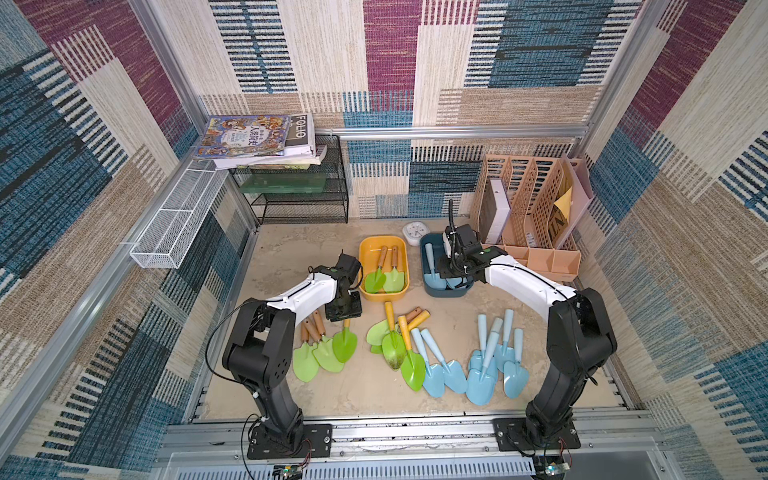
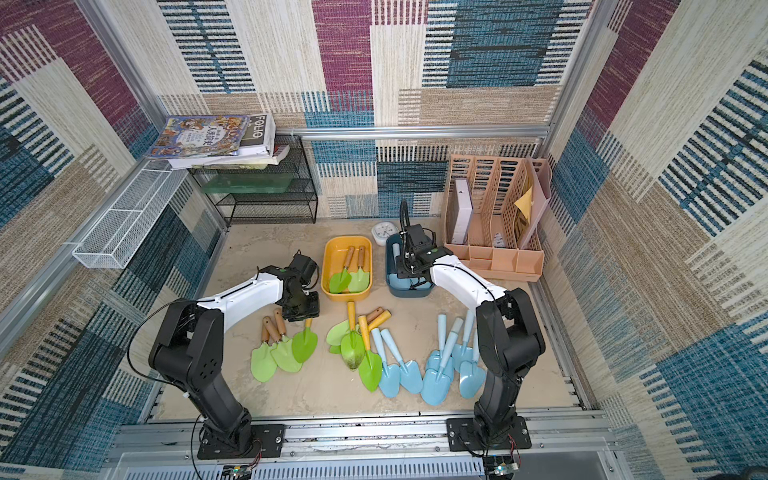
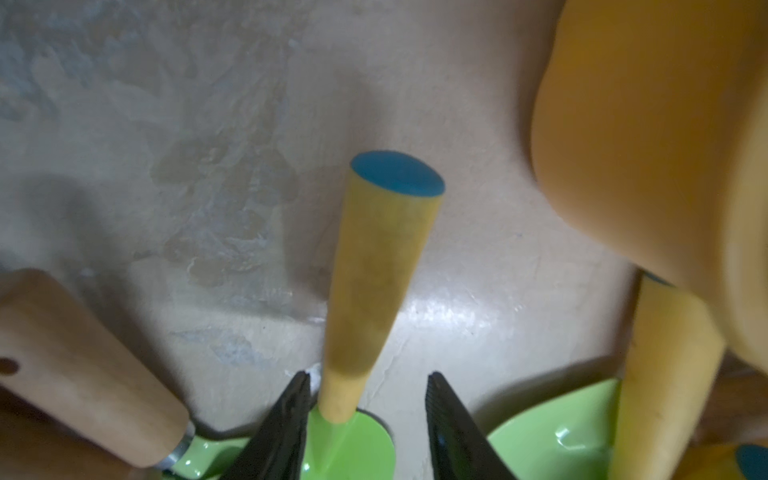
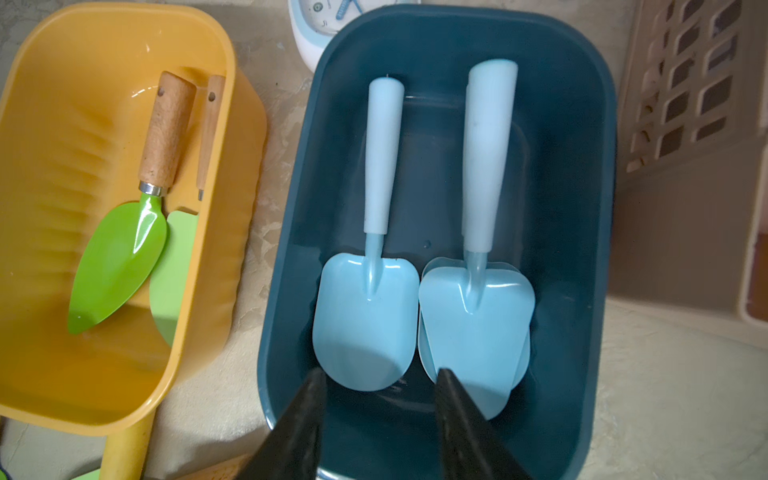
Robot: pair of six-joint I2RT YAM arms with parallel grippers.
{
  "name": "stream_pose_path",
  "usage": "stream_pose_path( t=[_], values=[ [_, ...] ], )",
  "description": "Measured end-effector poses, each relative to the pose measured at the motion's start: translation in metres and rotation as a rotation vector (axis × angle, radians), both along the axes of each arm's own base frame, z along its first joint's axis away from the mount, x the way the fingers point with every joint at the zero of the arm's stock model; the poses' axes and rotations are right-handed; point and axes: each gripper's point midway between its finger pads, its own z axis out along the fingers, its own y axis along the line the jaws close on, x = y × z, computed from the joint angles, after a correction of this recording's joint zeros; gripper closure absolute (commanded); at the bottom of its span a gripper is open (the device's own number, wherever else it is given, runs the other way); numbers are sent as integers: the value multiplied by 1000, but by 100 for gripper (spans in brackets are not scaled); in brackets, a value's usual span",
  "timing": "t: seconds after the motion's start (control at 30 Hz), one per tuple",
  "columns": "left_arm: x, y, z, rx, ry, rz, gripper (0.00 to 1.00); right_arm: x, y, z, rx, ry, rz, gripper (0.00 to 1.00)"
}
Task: Sort the small shovels by color and place them into the storage box
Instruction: Pick up the shovel from the center of the board.
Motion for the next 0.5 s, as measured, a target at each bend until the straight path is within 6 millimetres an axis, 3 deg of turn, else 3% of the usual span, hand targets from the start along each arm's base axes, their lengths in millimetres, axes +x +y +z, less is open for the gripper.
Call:
stream_pose_path(
  t=[0.07,0.17,0.43,0.5],
  values=[
    [1,4,-6,17,12,7,53,-1,0,1,3,-2,-1,54],
    [1,5,-14,27,32,9,61,-4,0,1,4,0,-2,55],
    [-1,7,-20,40,58,10,99,-10,0,-6,-1,14,-2,56],
    [-1,8,-18,47,63,11,100,-9,1,-5,1,10,-3,56]
  ],
)
